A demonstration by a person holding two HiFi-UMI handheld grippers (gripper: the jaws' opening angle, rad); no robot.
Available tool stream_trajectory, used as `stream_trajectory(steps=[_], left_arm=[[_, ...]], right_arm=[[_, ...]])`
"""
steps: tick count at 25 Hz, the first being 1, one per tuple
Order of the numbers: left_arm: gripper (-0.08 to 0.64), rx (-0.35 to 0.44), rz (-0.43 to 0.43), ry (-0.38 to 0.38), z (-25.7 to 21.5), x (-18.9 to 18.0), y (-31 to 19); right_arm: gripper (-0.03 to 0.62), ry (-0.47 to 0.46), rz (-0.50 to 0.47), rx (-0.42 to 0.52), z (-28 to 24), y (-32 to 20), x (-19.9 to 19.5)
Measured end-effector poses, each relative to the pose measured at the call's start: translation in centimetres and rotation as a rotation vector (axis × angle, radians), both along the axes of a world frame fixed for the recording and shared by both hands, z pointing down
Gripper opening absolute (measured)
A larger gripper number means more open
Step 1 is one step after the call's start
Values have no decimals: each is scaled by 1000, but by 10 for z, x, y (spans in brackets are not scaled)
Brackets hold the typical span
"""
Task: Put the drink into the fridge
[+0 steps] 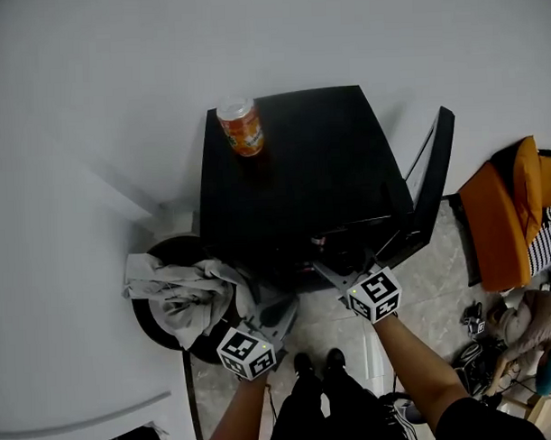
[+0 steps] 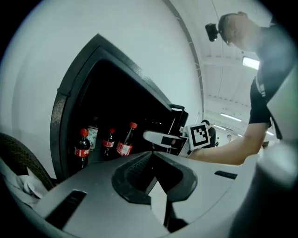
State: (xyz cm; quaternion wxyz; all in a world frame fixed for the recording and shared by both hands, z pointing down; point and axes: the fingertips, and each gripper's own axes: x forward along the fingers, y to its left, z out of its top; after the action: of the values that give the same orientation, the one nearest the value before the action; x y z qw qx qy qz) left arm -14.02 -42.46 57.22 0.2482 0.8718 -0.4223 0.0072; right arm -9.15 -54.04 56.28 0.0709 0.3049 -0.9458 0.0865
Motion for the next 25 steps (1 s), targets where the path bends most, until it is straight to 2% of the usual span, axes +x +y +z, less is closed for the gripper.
stream_trajectory(steps=[4,8,9,10,11,12,16,21,25], left_arm=[[12,10,8,8,-39,15,28],[11,64,-11,5,-77,23,49],[11,81,-22,7,-87,21,54],[12,98,-35,9,-96,19,60],[12,112,-46,9,-103,17,66],[12,123,-56,7,-109,15,73],[11,149,-59,21,-124,20,99],[12,174,-2,82,-130,38,131],[12,161,70,155,-121,50,177]], right_arm=[[319,-22,-84,-25,-32,47,3],[316,-17,-195,24,-74,89,12],[291,-22,-207,40,-85,98,15],[232,-29,-212,61,-97,108,17],[137,-34,-218,83,-108,118,19],[80,-39,-226,100,-117,129,21],[46,-59,-246,99,-134,168,32],[31,-85,-284,-52,-120,219,44],[31,-83,-276,-37,-125,271,61]])
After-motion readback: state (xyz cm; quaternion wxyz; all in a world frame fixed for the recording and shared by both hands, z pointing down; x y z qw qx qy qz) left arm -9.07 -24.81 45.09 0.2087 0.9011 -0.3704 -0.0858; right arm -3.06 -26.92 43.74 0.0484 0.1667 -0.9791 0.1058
